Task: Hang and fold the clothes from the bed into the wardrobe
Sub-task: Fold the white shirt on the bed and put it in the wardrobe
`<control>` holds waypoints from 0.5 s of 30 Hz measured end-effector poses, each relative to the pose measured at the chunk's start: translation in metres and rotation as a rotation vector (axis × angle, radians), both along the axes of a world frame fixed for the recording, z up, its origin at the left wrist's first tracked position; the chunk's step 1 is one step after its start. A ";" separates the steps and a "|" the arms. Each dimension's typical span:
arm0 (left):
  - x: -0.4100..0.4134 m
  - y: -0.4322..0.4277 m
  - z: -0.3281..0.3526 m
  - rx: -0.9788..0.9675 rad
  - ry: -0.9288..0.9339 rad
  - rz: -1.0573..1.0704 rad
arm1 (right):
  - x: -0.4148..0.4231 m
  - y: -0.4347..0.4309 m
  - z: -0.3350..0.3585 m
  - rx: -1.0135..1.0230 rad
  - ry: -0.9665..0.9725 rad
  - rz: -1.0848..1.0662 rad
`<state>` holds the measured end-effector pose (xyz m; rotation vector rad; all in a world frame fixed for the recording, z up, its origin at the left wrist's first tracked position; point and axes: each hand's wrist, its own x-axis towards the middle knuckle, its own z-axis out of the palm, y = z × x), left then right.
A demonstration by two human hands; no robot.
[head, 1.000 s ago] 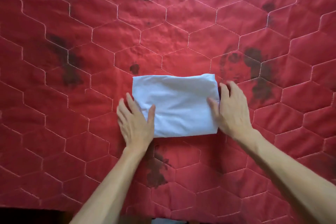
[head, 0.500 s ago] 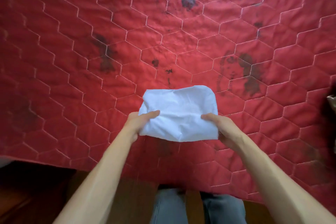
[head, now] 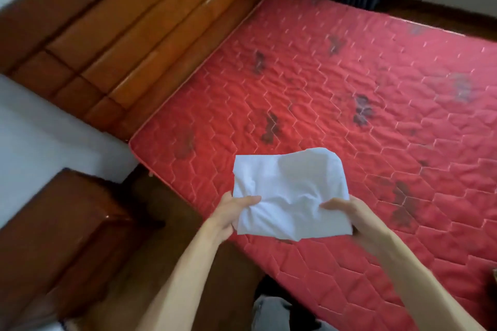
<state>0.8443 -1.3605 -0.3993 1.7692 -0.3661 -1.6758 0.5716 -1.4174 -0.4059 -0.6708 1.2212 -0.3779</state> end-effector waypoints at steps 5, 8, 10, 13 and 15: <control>0.022 0.094 0.072 -0.146 -0.065 0.255 | 0.044 0.031 0.082 -0.148 -0.064 0.174; 0.046 0.155 0.096 -0.213 -0.056 0.446 | 0.087 0.049 0.128 -0.222 -0.146 0.321; 0.059 0.189 0.109 -0.238 -0.032 0.520 | 0.124 0.061 0.158 -0.293 -0.196 0.409; 0.078 0.227 0.121 -0.148 -0.184 0.620 | 0.184 0.087 0.197 -0.386 -0.267 0.562; 0.100 0.264 0.125 -0.122 -0.264 0.694 | 0.223 0.109 0.216 -0.417 -0.307 0.647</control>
